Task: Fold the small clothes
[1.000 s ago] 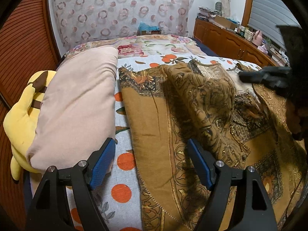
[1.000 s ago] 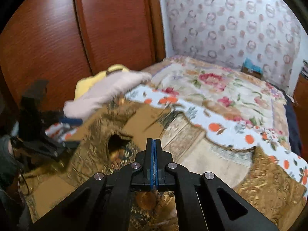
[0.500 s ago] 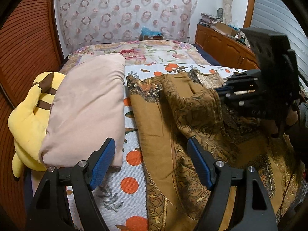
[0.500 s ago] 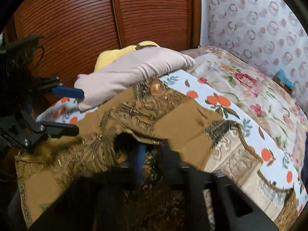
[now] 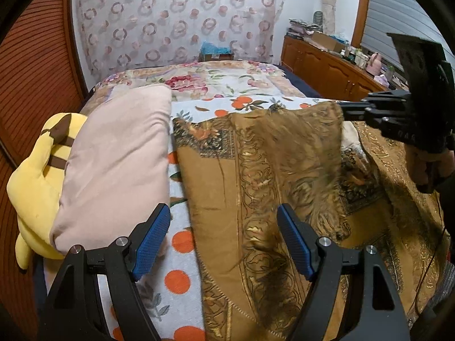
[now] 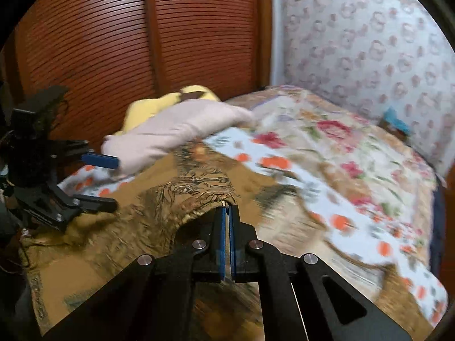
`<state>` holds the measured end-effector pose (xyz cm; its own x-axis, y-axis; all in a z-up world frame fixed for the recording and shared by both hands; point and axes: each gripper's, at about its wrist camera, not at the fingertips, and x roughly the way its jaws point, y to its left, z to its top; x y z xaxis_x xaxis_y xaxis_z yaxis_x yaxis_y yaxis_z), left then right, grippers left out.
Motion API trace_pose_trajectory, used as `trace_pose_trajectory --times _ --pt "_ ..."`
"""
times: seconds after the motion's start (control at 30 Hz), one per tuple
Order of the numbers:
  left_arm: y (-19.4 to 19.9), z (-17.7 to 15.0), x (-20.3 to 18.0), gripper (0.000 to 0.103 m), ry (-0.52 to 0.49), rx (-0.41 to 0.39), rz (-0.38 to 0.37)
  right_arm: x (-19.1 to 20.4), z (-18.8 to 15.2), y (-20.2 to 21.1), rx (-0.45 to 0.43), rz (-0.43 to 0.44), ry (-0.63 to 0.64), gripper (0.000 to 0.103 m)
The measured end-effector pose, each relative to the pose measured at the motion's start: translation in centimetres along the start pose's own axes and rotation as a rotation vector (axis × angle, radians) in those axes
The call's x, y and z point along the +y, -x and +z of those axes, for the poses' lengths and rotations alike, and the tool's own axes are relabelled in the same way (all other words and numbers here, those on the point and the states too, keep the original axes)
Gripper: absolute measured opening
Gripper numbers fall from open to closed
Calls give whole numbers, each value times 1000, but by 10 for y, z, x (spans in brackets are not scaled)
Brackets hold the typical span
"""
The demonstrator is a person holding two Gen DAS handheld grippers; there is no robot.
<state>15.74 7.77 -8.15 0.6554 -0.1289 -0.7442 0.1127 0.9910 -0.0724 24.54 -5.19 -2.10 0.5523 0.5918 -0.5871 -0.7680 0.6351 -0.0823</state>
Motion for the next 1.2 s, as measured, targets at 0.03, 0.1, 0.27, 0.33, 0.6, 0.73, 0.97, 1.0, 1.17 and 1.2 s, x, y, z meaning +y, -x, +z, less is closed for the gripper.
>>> trace_pose_trajectory --times 0.03,0.1,0.27,0.33,0.6,0.73,0.97,1.0,1.17,1.2 --pt "-2 1 -1 78 -5 2 -1 -4 -5 6 8 -30 -6 2" --pt "-6 3 -3 78 -12 12 3 -7 -12 13 30 -72 -5 2" --pt "-12 5 -7 78 -17 24 -5 -20 -33 33 42 -162 -89 42" --pt "-17 4 -10 78 -38 33 9 -25 -46 47 42 -182 -130 53" --pt "-32 1 4 79 -22 63 54 -38 -108 113 30 -275 -307 53" --pt "-35 5 3 60 -51 67 30 -49 -153 142 64 -348 -406 53" --pt "-24 20 17 4 -26 10 62 -61 -202 185 69 -460 -543 53" --pt "-22 22 22 4 -15 8 74 -61 -207 190 65 -468 -553 53" --pt "-16 22 23 4 -12 -5 83 -55 -225 208 56 -501 -578 53" --pt "-15 23 21 7 -16 -9 87 -58 -226 212 55 -505 -583 53"
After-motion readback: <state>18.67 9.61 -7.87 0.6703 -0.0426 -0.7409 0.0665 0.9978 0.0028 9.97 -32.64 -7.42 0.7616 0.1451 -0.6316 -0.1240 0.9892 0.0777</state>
